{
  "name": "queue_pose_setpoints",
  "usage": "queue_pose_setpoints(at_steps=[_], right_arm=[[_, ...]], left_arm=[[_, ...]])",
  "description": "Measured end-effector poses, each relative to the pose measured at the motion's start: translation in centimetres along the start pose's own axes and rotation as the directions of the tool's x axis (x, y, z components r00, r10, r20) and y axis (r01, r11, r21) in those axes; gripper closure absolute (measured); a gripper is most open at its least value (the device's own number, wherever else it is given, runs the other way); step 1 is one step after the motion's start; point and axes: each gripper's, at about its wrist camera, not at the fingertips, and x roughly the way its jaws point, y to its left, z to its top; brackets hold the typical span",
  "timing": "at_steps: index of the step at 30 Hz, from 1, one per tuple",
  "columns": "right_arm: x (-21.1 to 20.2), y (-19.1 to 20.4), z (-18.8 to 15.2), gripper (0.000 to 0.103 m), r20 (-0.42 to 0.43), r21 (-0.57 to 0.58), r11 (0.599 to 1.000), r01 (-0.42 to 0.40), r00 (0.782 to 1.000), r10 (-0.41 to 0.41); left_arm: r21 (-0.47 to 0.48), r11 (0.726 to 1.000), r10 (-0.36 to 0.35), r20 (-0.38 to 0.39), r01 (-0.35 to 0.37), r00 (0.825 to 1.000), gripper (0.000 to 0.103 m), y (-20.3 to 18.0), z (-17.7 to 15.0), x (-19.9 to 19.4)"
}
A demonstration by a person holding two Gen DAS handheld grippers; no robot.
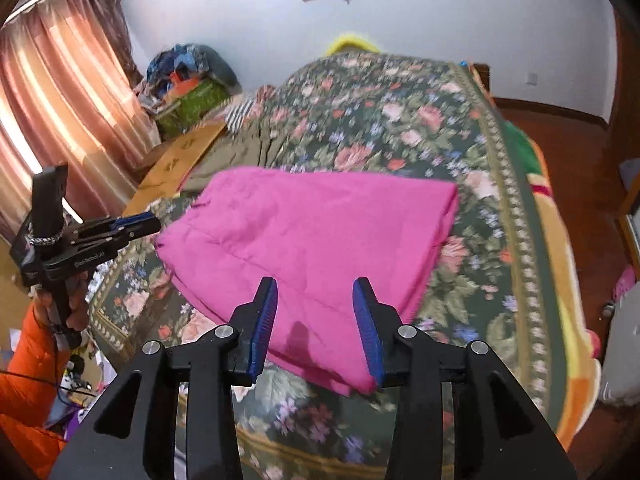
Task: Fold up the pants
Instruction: 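Lay the folded trousers down and open both grippers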
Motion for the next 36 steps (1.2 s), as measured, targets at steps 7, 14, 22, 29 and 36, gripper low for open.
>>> queue_pose_setpoints(at_steps=[7,14,22,29,36], right_arm=[[4.2,0.0,-2.6,0.067,-0.123,0.0,1.0,-0.021,0.992,0.021],[4.6,0.0,-2.9,0.067,-0.12,-0.05,0.999,-0.013,0.993,0.007],[5.2,-1.9,-2.2,0.054,-0.138,-0.059,0.998,0.006,0.99,-0.014],[4.8,-2.3,-1.9,0.052,-0.154,-0.039,0.999,0.005,0.988,-0.011],[2.6,-2.8,0.5,0.05,-0.083,-0.049,0.997,0.054,0.995,-0.057]], left_arm=[[0.018,1.0,-0.017,-0.11,0.019,0.994,0.079,-0.8,-3.1,3.3],[-0.031,0.999,-0.025,-0.114,0.021,0.993,0.079,-0.8,-4.2,3.0],[-0.043,0.999,-0.024,-0.109,0.02,0.994,0.079,-2.5,-4.8,2.5],[-0.086,0.994,-0.071,-0.112,0.062,0.991,0.078,-1.3,-3.9,1.6],[-0.065,0.998,0.024,-0.029,-0.026,0.999,0.07,2.0,-0.2,-0.1]])
